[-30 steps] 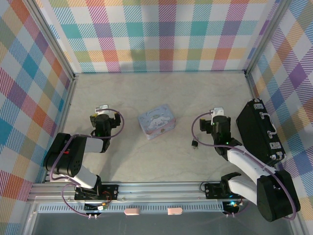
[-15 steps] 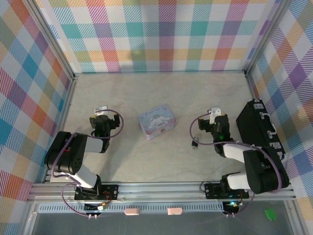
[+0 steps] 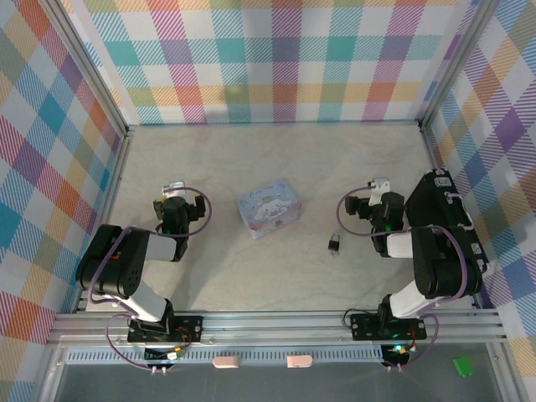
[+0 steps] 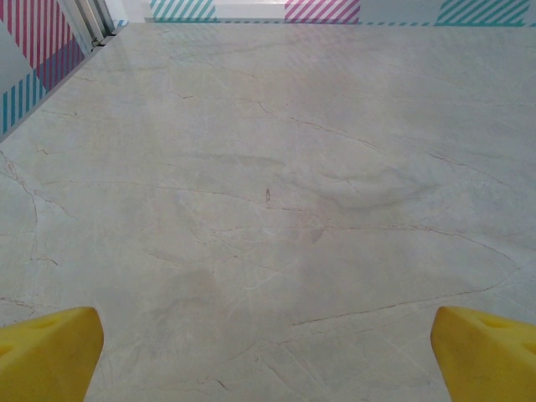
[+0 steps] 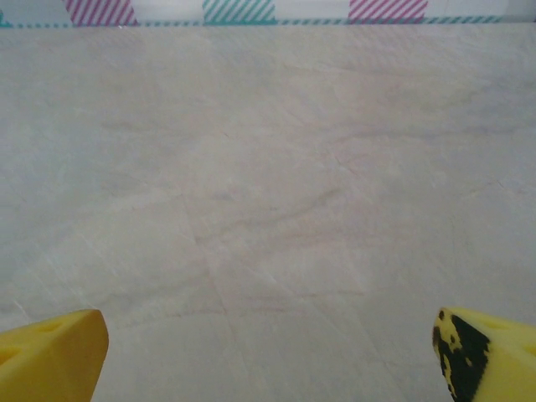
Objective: Unlock a padlock with a key
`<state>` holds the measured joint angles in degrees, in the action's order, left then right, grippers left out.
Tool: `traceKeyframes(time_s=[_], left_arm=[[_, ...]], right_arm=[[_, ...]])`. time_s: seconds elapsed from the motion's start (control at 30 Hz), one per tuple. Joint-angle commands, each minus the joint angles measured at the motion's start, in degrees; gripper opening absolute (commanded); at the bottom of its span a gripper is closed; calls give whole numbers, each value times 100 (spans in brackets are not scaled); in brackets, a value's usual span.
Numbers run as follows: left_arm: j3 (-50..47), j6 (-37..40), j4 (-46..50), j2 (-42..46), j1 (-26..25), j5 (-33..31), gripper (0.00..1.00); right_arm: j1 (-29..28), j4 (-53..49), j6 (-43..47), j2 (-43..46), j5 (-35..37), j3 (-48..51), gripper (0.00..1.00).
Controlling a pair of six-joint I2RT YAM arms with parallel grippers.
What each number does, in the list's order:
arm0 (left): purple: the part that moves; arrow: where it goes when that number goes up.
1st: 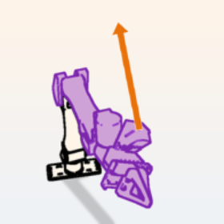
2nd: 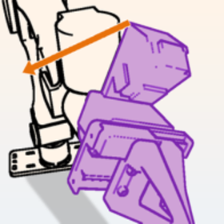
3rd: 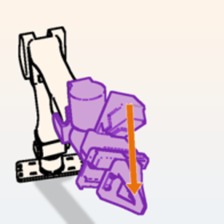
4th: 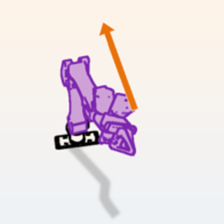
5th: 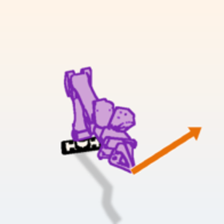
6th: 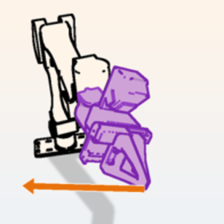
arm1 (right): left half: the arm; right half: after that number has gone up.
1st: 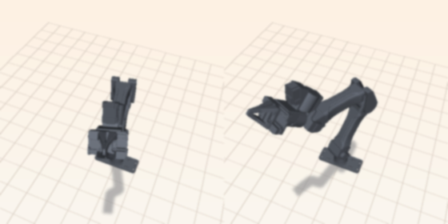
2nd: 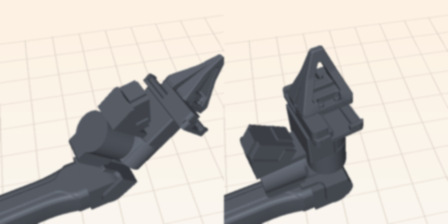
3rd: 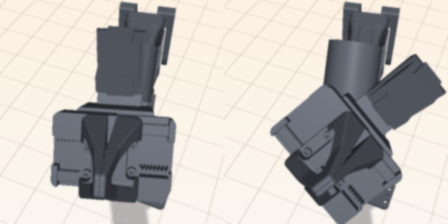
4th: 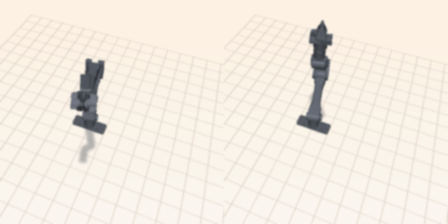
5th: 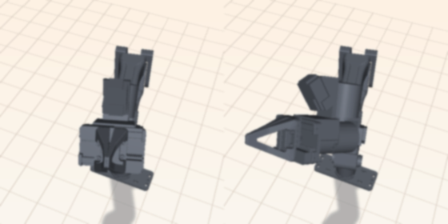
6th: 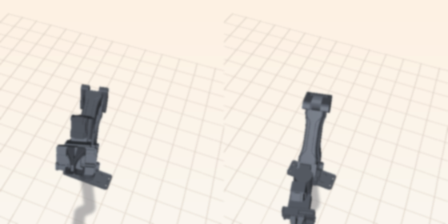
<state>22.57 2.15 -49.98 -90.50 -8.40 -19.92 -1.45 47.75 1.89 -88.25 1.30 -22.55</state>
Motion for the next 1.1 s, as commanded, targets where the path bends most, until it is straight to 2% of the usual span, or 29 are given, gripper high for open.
traceKeyframes(time_s=[0.0,0.13,1.07], left_arm=[[-30,-110,-240,-12,76,97,100],[-35,-108,-241,-12,76,96,100],[-46,-102,-241,-12,76,94,100]], right_arm=[[37,13,-149,29,-203,-84,99],[13,72,-338,45,343,-48,99],[5,42,-338,45,328,-66,99]])
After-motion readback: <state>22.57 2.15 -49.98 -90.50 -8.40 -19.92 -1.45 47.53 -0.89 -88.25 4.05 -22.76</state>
